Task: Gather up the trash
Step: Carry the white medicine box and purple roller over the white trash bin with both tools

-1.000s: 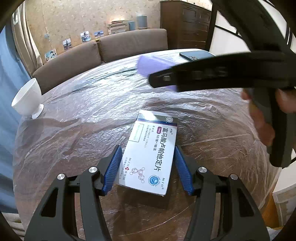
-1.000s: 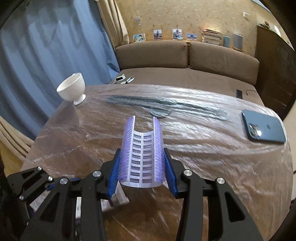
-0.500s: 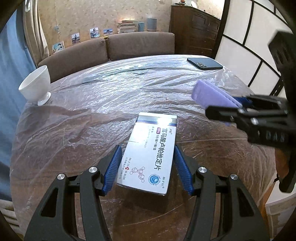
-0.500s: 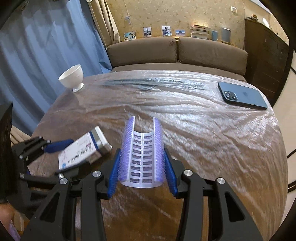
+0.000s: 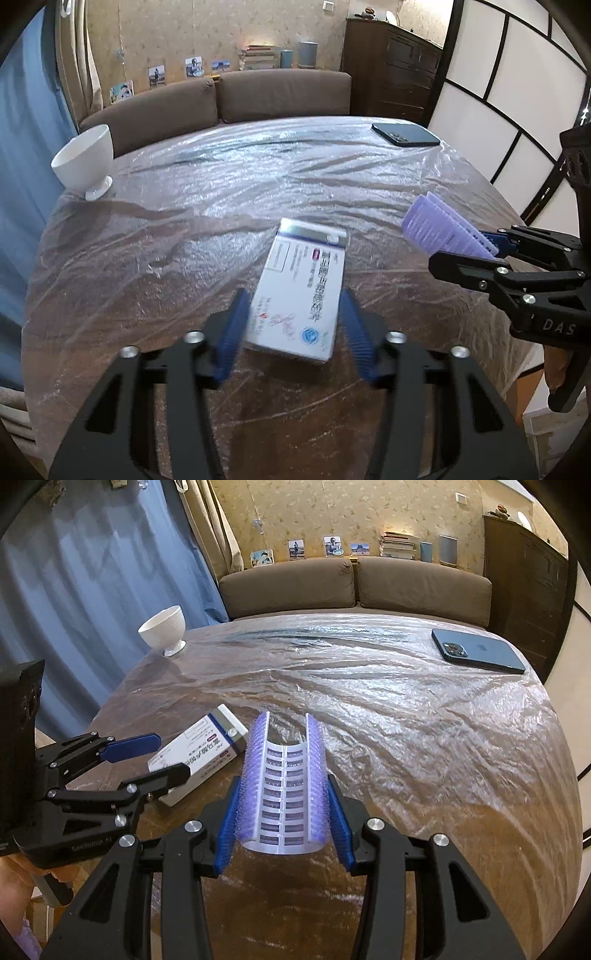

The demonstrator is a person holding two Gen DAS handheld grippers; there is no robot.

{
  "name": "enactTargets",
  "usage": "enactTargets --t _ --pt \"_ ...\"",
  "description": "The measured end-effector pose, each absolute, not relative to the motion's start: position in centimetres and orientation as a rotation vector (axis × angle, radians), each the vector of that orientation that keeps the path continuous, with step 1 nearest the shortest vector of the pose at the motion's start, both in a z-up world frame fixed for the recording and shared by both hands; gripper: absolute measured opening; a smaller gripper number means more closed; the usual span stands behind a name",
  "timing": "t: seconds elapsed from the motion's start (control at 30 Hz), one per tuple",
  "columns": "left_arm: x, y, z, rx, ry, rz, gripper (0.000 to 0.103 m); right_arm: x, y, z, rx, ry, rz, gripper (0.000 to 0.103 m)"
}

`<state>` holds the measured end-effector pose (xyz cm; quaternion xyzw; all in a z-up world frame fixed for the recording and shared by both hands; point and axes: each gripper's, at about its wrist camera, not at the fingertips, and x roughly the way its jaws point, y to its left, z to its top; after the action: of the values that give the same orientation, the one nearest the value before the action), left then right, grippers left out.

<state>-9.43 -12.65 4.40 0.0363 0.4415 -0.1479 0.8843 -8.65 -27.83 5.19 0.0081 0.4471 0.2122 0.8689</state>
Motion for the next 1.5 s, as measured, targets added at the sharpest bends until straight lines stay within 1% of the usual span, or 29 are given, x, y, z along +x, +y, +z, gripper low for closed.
enactTargets --t 0.13,0.17,0.2,0.23,0.43,0.47,0.5,0.53,0.87,1.5 --pt "-9.4 -12.8 4.4 0.073 0.912 -0.356 0.051 -9.8 -27.6 5.1 -0.01 0.933 0.444 0.043" --pt "-9.3 -12.9 4.4 0.078 0.913 -0.36 0.055 -10.0 -27.6 5.1 -0.01 0.932 0.443 0.043" --pt "-9.0 -13.1 4.3 0.088 0.913 -0.345 0.069 -10.2 -27.6 5.1 -0.005 0.933 0.444 0.043" --pt "-8.8 -13.1 4.2 0.091 0.912 -0.335 0.073 -10.4 -27.6 5.0 0.0 0.934 0.443 0.043" --pt "-7.2 -13.8 2.9 0.134 0.948 -0.319 0.072 -11.1 -27.8 4.9 0.016 0.935 0.431 0.043" --pt "-7.2 -13.9 2.8 0.148 0.947 -0.312 0.069 -11.2 -27.9 5.0 0.014 0.934 0.43 0.043" --pt "-7.2 -14.1 2.7 0.164 0.943 -0.305 0.061 -11.3 -27.9 5.1 0.011 0.932 0.428 0.043" --pt "-7.2 -14.2 2.7 0.17 0.936 -0.308 0.052 -11.3 -27.9 5.1 0.009 0.927 0.426 0.043" --pt "-9.2 -12.9 4.0 0.098 0.924 -0.296 0.052 -12.4 -28.2 5.6 0.023 0.919 0.438 0.043" --pt "-16.3 -10.8 5.5 0.012 0.909 -0.294 0.052 -18.4 -28.7 5.6 0.053 0.948 0.485 0.043"
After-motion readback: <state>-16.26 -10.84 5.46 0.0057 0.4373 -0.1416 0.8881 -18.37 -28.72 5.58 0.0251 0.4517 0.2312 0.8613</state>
